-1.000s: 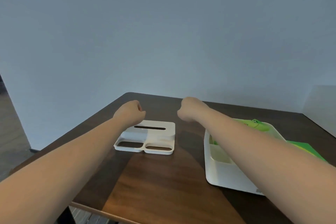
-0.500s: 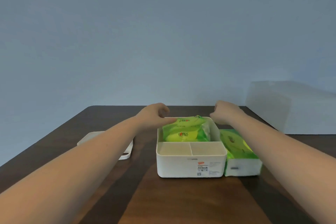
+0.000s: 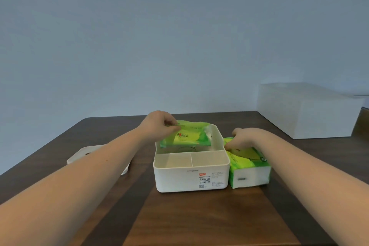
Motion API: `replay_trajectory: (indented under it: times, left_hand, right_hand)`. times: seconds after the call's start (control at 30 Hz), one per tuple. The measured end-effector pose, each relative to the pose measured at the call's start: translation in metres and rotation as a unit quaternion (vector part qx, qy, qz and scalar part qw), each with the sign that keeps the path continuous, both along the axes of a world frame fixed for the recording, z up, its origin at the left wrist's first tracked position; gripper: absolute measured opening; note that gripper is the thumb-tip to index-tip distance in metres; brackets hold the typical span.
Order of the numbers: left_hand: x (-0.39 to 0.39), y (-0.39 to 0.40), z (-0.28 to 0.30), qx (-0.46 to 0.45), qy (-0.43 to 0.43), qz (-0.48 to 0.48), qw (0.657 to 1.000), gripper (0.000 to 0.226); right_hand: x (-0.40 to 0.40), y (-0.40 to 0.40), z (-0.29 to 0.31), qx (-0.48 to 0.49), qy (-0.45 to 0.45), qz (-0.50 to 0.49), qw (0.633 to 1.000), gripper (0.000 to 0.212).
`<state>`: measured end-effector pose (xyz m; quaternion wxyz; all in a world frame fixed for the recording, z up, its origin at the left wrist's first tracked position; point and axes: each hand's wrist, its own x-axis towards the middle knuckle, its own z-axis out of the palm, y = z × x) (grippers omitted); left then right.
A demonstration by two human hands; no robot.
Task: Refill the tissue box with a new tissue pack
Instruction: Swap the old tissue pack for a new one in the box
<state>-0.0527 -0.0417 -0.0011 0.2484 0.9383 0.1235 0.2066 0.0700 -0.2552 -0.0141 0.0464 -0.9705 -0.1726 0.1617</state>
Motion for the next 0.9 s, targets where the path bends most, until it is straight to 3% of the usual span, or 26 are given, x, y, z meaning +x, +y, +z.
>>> replay_trajectory:
  times: [0.2,0.37,0.73,0.9]
  left_hand:
    - [0.003,-0.005,0.006,-0.032,-0.121,0.041,0.991,0.017]
    - [0.002,0.006,0.008,0.007,-0.202,0.111,0.973,0.02]
    - [0.004,0.049,0.004,0.055,-0.263,0.201,0.942,0.027]
    - [0.013,0.062,-0.007,0.076,-0.195,0.251,0.945,0.026]
  right_hand:
    - [-0.006,0.007,-0.002,-0.001,-0.023,0.018,1.0,0.069]
    - [-0.002,0.004,-0.006,-0.026,-0.011,0.019,0.999,0.09]
    - [0.011,0.009,-0.018,0.016,-0.039,-0.014,0.999,0.09]
    - [0.019,0.006,-0.009,0.074,-0.074,-0.058,0.993,0.093]
